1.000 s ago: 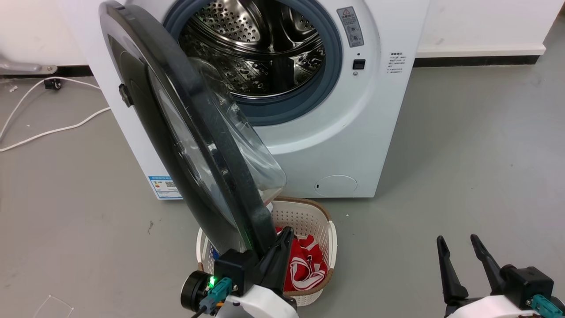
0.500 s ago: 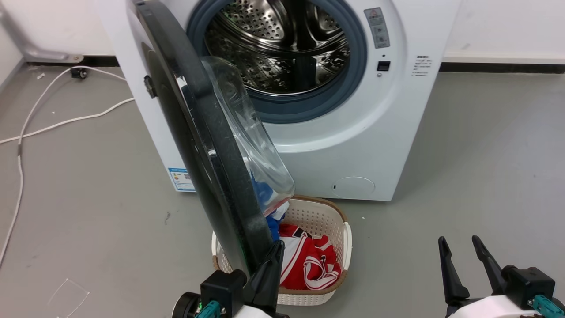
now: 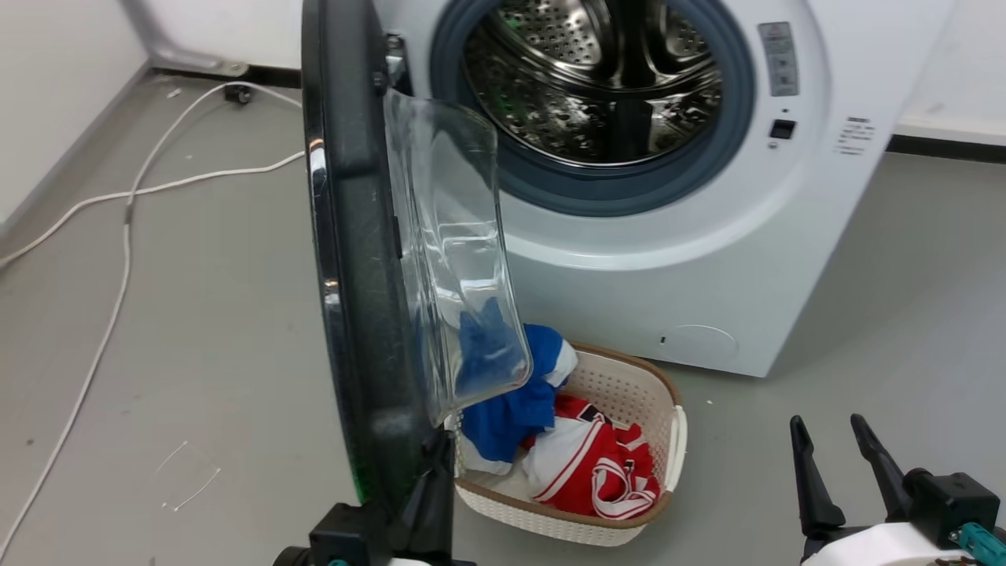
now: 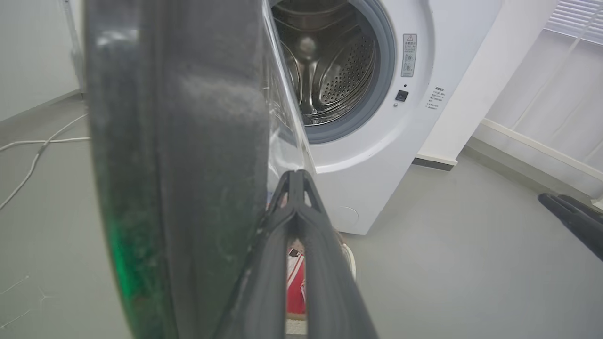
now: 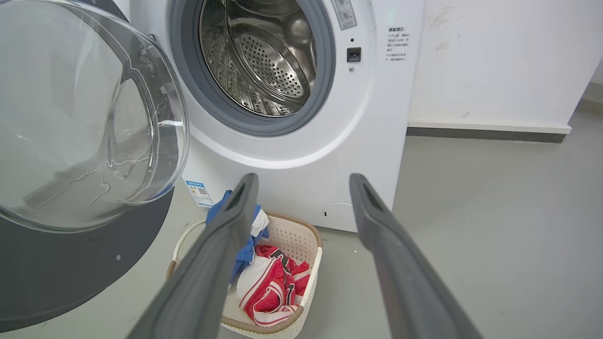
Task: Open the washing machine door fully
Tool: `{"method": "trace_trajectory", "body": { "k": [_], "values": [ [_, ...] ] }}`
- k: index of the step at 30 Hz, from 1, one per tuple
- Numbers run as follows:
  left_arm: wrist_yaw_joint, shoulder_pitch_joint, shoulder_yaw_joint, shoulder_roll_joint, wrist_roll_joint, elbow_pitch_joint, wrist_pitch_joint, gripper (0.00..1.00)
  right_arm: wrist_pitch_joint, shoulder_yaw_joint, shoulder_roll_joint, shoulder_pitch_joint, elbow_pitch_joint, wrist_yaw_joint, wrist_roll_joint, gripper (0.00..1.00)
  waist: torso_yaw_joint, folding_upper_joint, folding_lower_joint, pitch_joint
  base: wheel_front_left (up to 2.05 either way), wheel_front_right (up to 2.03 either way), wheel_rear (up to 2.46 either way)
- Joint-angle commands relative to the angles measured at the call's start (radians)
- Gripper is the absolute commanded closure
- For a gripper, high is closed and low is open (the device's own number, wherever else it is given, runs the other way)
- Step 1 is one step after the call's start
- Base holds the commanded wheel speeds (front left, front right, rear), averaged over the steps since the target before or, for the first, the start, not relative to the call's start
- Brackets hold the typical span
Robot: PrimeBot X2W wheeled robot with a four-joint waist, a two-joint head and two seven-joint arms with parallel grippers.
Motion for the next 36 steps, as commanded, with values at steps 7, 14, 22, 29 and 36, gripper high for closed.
{"method": "trace_trajectory", "body": {
  "k": [7, 14, 22, 29, 36],
  "values": [
    [0.045, 0.02, 0.099, 0.036, -0.025, -0.006, -0.038, 1.0, -0.003, -0.011, 0.003, -0.014, -0.032, 0.0, -0.026, 0.0, 0.089, 0.0, -0.0001, 0.013, 0.0, 0.0, 0.0],
    [0.025, -0.025, 0.232, 0.105, -0.095, 0.024, -0.072, 1.0, 0.004, -0.006, 0.002, -0.022, -0.063, 0.0, -0.036, 0.0, 0.113, 0.0, -0.0001, 0.033, 0.0, 0.0, 0.0],
    [0.005, -0.101, 0.405, 0.201, -0.176, 0.114, -0.108, 1.0, 0.021, 0.0, 0.002, -0.04, -0.081, 0.0, -0.044, 0.0, 0.09, 0.0, -0.0001, 0.074, 0.0, 0.0, 0.0],
    [-0.026, -0.173, 0.512, 0.278, -0.234, 0.248, -0.125, 1.0, 0.028, -0.003, 0.002, -0.049, -0.083, 0.0, -0.05, 0.0, 0.065, 0.0, -0.0001, 0.093, 0.0, 0.0, 0.0],
    [-0.063, -0.232, 0.551, 0.333, -0.258, 0.367, -0.135, 1.0, 0.033, -0.007, 0.002, -0.052, -0.083, 0.0, -0.051, 0.0, 0.051, 0.0, -0.0001, 0.094, 0.0, 0.0, 0.0]
  ]
}}
